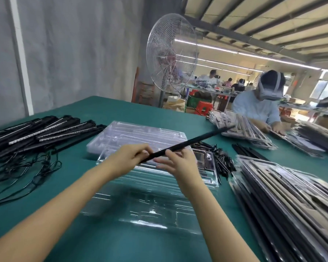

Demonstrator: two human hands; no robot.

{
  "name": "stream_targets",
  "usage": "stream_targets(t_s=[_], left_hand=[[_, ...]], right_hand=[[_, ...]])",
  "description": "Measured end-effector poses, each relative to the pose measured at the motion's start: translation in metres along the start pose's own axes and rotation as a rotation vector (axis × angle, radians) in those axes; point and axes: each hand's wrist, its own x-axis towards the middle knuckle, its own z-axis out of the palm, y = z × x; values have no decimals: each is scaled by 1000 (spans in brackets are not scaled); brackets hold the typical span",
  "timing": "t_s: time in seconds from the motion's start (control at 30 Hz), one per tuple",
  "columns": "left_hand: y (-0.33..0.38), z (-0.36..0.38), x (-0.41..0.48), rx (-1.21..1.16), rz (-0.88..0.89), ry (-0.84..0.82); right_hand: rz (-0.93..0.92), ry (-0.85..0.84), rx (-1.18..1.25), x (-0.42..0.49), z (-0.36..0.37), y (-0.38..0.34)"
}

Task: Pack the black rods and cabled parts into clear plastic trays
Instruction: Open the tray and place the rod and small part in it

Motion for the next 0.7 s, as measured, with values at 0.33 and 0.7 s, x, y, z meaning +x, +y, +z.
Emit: stream_targets(t_s=[0.33, 0.7], left_hand=[[-65, 9, -25, 97, -40, 39], [-88, -12, -32, 370, -270, 243]], right_hand=[[122, 883, -128, -4, -83, 34], [133, 338, -1283, -12, -90, 39]])
